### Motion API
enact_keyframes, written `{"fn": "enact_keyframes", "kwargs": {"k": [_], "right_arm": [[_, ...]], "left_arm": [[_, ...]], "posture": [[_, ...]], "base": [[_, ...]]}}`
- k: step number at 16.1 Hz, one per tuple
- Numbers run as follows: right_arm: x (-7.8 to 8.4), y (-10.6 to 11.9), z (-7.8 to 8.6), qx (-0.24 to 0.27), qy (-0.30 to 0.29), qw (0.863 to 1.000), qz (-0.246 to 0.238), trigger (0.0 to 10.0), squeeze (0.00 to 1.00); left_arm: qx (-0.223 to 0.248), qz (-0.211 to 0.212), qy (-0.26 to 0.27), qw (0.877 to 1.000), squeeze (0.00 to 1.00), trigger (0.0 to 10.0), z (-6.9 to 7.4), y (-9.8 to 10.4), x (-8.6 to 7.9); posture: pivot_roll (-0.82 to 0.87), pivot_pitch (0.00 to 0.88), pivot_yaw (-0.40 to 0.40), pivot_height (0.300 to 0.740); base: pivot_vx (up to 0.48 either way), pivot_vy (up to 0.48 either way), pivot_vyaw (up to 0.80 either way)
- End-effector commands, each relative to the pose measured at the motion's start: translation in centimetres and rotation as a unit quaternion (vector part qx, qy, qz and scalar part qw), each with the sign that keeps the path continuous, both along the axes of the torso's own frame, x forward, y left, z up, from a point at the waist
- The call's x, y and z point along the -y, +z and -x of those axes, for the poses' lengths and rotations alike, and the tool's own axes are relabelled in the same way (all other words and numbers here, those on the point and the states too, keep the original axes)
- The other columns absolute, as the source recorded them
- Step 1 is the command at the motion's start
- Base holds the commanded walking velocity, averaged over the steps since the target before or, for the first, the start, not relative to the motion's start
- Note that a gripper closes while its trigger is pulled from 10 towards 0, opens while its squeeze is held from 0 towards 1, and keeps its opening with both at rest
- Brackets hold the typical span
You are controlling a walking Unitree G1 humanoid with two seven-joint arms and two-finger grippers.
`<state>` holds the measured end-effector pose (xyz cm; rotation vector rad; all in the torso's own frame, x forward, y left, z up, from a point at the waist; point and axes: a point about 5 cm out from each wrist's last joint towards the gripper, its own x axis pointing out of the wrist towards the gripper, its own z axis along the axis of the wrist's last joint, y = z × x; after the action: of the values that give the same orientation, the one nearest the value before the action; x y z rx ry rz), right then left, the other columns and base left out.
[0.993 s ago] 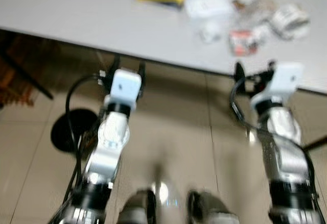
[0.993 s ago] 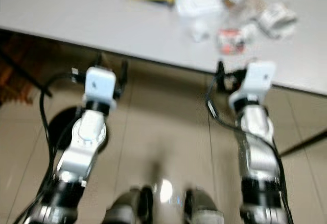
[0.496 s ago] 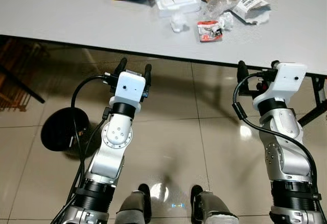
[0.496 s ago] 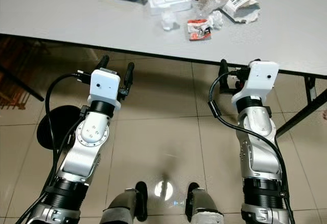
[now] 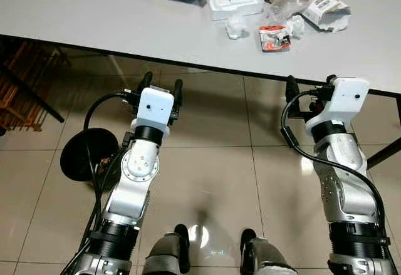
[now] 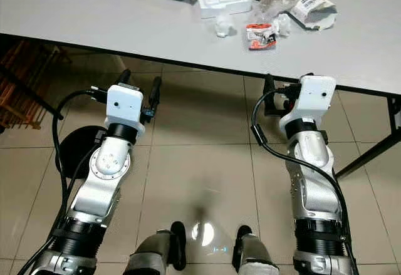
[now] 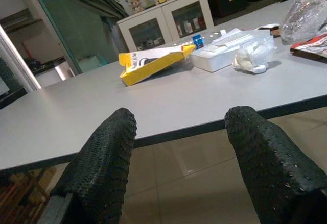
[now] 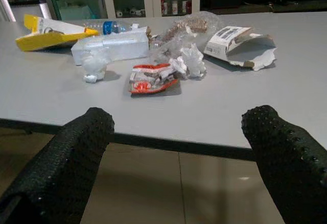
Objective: Picking trash to rubbish bin
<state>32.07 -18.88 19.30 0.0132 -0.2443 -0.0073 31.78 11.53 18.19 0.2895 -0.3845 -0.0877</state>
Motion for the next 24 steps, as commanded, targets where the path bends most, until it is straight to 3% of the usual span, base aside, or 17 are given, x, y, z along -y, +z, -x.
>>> {"fn": "enact_keyframes", "kwargs": {"k": [1, 4, 19, 24], "right_arm": [[0.0, 0.0, 0.2, 0.0, 0.001, 1.0, -0.004, 10.0, 0.0], [-0.1, -0.1, 0.2, -0.003, 0.001, 1.0, -0.005, 10.0, 0.0], [-0.7, -0.3, 0.3, -0.005, 0.014, 1.0, 0.017, 10.0, 0.0], [-0.8, -0.3, 0.4, -0.002, 0.016, 1.0, 0.008, 10.0, 0.0]], "left_arm": [[-0.008, -0.002, -0.004, 1.0, 0.0, 10.0, 0.0, -0.2, -0.1], [-0.009, -0.004, -0.005, 1.0, 0.0, 10.0, 0.0, -0.2, -0.1], [0.0, -0.009, 0.001, 1.0, 0.0, 10.0, -0.2, 0.3, -0.6], [-0.001, -0.009, 0.001, 1.0, 0.0, 10.0, -0.2, 0.3, -0.5]], "posture": [[0.05, 0.295, 0.093, 0.74], [0.05, 0.297, 0.095, 0.74], [0.06, 0.302, 0.1, 0.74], [0.06, 0.301, 0.1, 0.74]], "base": [[0.27, 0.0, -0.8], [0.274, 0.0, -0.68], [0.273, 0.0, 0.0], [0.274, 0.0, 0.43]]}}
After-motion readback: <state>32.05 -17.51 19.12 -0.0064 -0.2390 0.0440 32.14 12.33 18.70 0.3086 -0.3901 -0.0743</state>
